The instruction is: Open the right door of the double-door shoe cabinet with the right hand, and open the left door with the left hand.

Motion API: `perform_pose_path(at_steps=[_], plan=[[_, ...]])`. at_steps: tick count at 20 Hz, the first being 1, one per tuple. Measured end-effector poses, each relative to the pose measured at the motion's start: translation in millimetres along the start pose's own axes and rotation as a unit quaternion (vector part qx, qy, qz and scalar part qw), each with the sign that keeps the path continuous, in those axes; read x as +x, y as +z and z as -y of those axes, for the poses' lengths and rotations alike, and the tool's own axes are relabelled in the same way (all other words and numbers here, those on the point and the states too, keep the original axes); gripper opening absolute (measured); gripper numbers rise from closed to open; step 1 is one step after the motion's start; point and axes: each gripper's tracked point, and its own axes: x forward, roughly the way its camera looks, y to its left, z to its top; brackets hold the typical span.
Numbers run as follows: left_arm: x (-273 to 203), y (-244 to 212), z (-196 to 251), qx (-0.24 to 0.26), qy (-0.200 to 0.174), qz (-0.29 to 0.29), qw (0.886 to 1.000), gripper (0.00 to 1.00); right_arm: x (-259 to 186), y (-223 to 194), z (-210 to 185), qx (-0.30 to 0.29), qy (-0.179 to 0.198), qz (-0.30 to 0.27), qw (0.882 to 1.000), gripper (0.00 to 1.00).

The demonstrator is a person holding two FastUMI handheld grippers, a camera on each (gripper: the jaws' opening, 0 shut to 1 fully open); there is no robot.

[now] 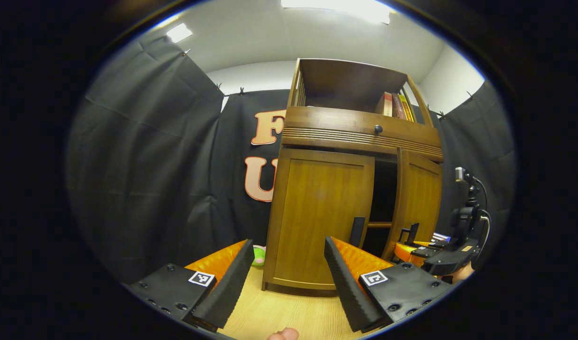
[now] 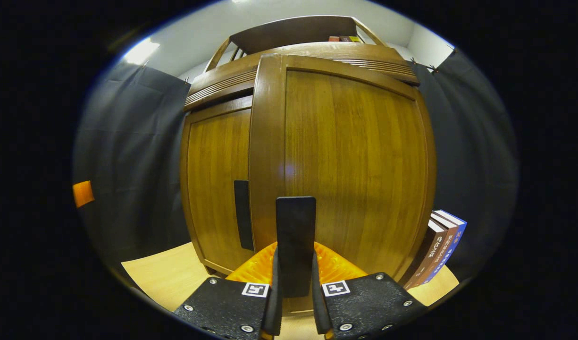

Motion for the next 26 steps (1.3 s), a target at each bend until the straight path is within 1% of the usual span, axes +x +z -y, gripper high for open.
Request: perform_pose_path(at_steps=[3, 6, 7, 8, 11, 13, 15, 16, 18, 19, 20, 21, 22, 24, 25, 26], plan=[[6, -4, 13, -0.002, -0.016, -0.006, 1.000, 0.98, -18, 0, 7, 0.003, -0.013, 0.002, 1.000, 0.27], [8, -7, 26, 0.000, -0.031, -0.010, 0.999, 0.99, -40, 0, 18, -0.006, -0.020, -0.001, 1.000, 0.27], [9, -7, 31, 0.002, -0.036, -0.010, 0.999, 0.95, -48, -1, 22, -0.004, -0.023, -0.005, 1.000, 0.26], [10, -8, 35, 0.004, -0.040, -0.010, 0.999, 0.95, -56, -2, 27, 0.002, -0.029, -0.012, 1.000, 0.26], [13, -14, 46, 0.004, -0.048, -0.015, 0.999, 0.95, -80, -2, 46, 0.006, -0.049, -0.022, 0.999, 0.26], [15, -17, 55, 0.001, -0.056, -0.018, 0.998, 0.95, -98, -1, 60, 0.006, -0.070, -0.024, 0.997, 0.25], [16, -19, 65, 0.000, -0.067, -0.020, 0.998, 0.95, -110, -3, 72, 0.010, -0.085, -0.023, 0.996, 0.33], [18, -20, 71, 0.002, -0.074, -0.022, 0.997, 0.95, -115, -3, 77, 0.009, -0.092, -0.022, 0.995, 0.22], [19, -26, 82, 0.005, -0.085, -0.027, 0.996, 0.95, -125, -4, 94, 0.001, -0.109, -0.023, 0.994, 0.19], [20, -28, 88, 0.005, -0.091, -0.029, 0.995, 0.95, -130, -4, 103, -0.005, -0.119, -0.023, 0.993, 0.08], [20, -30, 94, 0.004, -0.097, -0.031, 0.995, 0.94, -134, -4, 110, -0.007, -0.129, -0.022, 0.991, 0.16], [19, -32, 100, 0.002, -0.103, -0.033, 0.994, 0.95, -137, -4, 117, -0.005, -0.136, -0.021, 0.990, 0.15], [19, -33, 106, 0.001, -0.108, -0.033, 0.994, 0.95, -139, -4, 122, -0.002, -0.142, -0.019, 0.990, 0.24], [18, -34, 114, 0.001, -0.117, -0.033, 0.993, 0.94, -147, -4, 136, 0.001, -0.151, -0.020, 0.988, 0.10], [18, -35, 117, 0.000, -0.120, -0.034, 0.992, 0.94, -150, -4, 143, -0.001, -0.158, -0.022, 0.987, 0.09], [17, -37, 120, 0.000, -0.122, -0.035, 0.992, 0.99, -152, -4, 152, -0.006, -0.164, -0.024, 0.986, 0.00]])
